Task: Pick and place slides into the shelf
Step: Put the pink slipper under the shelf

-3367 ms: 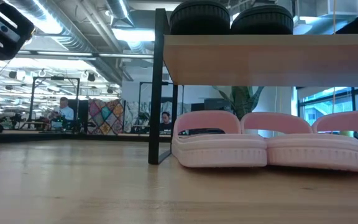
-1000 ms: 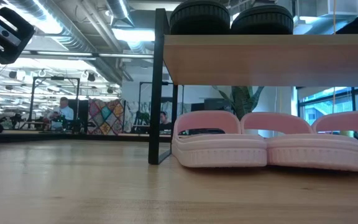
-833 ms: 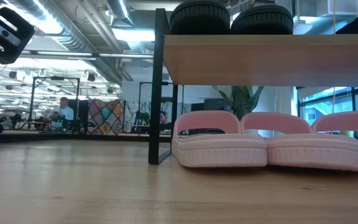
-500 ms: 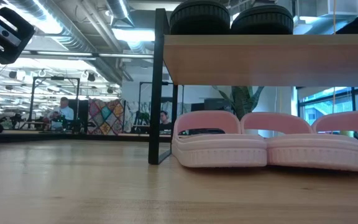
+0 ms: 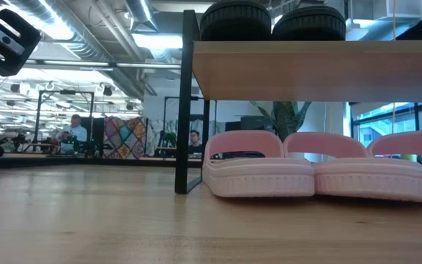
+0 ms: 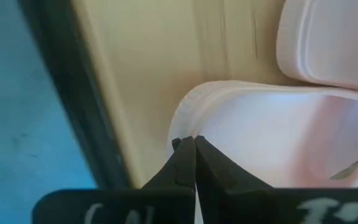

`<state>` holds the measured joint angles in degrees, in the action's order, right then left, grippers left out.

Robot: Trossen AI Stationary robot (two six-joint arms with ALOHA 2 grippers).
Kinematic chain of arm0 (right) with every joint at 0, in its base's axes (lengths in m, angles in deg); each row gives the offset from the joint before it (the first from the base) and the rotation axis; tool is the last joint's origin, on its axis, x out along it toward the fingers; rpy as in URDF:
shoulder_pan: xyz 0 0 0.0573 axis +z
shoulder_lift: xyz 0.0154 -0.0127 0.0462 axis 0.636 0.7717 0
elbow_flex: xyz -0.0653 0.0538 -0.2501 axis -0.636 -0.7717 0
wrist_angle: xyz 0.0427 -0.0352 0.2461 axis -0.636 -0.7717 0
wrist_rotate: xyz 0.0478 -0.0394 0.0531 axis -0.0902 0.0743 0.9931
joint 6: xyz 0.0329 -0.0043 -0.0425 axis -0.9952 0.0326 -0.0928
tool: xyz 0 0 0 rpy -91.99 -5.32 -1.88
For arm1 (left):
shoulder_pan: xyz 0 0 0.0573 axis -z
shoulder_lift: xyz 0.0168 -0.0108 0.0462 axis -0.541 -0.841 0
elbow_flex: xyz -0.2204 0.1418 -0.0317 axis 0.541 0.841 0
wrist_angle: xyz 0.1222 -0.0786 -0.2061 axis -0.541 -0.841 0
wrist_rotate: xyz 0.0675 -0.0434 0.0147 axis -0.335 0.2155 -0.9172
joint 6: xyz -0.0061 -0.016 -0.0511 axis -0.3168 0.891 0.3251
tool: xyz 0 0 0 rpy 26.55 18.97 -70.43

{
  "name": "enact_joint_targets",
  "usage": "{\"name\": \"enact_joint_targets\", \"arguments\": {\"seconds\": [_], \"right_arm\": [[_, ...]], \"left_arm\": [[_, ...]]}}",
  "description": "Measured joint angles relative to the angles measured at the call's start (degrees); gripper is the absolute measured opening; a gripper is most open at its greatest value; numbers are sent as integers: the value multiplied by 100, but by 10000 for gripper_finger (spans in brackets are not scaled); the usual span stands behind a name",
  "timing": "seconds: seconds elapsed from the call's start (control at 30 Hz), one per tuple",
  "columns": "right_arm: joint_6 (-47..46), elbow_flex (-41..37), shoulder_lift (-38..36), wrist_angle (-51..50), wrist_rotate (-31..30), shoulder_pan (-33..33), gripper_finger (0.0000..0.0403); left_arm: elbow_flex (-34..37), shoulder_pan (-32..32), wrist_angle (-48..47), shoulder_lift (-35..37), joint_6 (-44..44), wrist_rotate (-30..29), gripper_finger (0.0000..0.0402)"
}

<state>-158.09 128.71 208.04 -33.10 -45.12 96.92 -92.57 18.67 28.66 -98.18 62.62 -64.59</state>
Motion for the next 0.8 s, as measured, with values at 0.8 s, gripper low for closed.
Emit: {"name": "enact_joint_targets", "arguments": {"seconds": [0.8], "right_arm": [[1928, -422, 0, -22, -134, 40, 0]], "left_arm": [[0, 0, -136, 0, 43, -2, 111]]}}
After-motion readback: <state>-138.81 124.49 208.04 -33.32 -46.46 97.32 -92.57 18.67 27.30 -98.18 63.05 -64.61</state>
